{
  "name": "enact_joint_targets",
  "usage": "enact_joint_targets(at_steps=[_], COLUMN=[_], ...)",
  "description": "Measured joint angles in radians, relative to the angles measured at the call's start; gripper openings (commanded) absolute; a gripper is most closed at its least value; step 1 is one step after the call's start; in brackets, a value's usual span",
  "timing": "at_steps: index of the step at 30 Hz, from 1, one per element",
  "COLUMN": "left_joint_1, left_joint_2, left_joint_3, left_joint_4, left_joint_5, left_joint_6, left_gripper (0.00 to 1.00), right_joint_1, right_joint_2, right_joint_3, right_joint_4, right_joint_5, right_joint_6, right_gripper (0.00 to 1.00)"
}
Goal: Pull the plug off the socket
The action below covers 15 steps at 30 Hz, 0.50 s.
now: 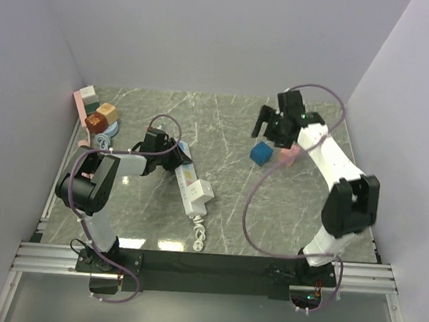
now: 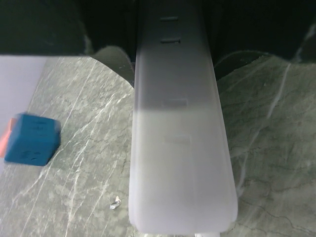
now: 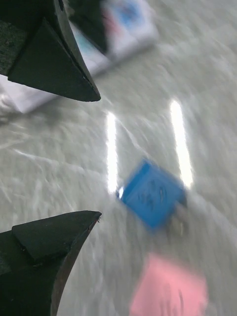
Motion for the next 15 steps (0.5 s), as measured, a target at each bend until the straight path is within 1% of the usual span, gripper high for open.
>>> enact_joint_targets(at_steps=[3, 5, 9, 12, 15], left_joint_1=[0.000, 0.000, 0.000, 0.000, 0.000], left_joint_2=[0.000, 0.000, 0.000, 0.000, 0.000], left_joint_3=[0.003, 0.005, 0.011, 0.015, 0.016], left_joint_4=[-0.003, -0.002, -0.003, -0.003, -0.003], left_joint_5=[0.001, 0.001, 0.002, 0.001, 0.002], left_joint_6=[0.000, 0.000, 0.000, 0.001, 0.001], left_gripper=[0.01, 0.01, 0.01, 0.01, 0.01], right_joint_1=[0.068, 0.131, 0.259, 0.327, 0.354], right_joint_2=[-0.124, -0.165, -0.129, -0.095, -0.071], right_joint_3=[-0.157, -0.253, -0.326, -0.357, -0.367], right_joint_4=[0.117, 0.196, 0.285, 0.356, 0.398], right_joint_5=[-0.183, -0.312, -0.489, -0.564, -0.606], right_joint_6=[-0.026, -0.036, -0.040, -0.039, -0.040], right_gripper=[0.98, 0.98, 0.98, 0.99, 0.99])
